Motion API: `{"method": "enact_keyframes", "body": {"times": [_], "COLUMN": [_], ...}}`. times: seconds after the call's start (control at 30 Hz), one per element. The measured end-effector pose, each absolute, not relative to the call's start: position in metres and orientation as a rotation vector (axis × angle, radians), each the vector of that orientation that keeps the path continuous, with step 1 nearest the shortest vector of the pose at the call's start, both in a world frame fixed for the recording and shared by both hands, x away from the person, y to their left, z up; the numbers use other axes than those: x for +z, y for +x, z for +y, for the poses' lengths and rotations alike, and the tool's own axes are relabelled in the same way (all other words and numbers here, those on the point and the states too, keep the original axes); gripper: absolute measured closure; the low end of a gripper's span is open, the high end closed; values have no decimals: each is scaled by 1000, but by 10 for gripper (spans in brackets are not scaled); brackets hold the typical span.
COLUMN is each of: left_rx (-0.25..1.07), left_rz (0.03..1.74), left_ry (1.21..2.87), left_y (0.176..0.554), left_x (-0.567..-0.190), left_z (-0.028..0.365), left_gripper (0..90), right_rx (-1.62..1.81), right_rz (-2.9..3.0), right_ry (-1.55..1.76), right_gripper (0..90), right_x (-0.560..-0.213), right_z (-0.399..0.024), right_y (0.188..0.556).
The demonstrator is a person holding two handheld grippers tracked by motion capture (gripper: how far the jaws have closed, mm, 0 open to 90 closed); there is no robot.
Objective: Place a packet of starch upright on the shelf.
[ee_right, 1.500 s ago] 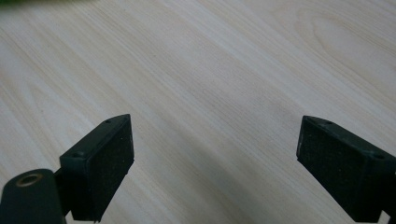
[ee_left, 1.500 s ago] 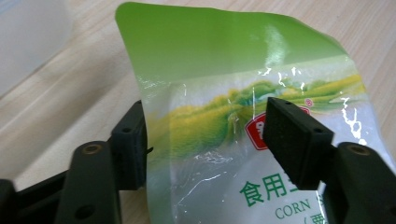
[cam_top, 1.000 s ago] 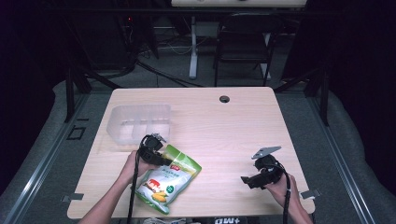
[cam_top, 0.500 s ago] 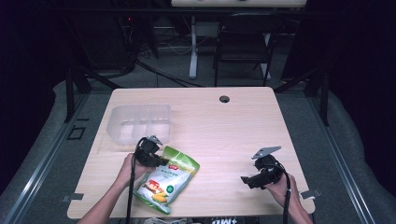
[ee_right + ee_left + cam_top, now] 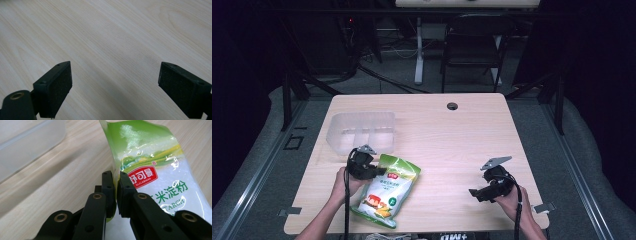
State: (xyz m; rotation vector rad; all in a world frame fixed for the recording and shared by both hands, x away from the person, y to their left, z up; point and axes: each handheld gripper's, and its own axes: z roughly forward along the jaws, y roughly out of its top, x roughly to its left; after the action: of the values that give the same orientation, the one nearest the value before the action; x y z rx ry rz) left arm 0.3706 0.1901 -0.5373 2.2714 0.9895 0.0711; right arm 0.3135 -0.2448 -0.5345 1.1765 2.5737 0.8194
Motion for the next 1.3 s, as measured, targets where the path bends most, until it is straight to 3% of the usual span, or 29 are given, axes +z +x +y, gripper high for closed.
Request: {"method": "enact_keyframes", "body": {"times": [0.53, 1.3], "left_rx": [247, 346], "left_rz": [1044, 1071], "left_ry": [2100, 2008], "left_y": [346, 320], "left_x": [-513, -496], "left_z": [216, 237], "left_gripper": [860, 872], "right_rx": [815, 826], "right_rz": [2569, 2567], "right_ry": [1180, 1180], "right_gripper": [111, 110], "right_x": [-533, -533], "right_z": [-246, -246], "right_y": [313, 312]}}
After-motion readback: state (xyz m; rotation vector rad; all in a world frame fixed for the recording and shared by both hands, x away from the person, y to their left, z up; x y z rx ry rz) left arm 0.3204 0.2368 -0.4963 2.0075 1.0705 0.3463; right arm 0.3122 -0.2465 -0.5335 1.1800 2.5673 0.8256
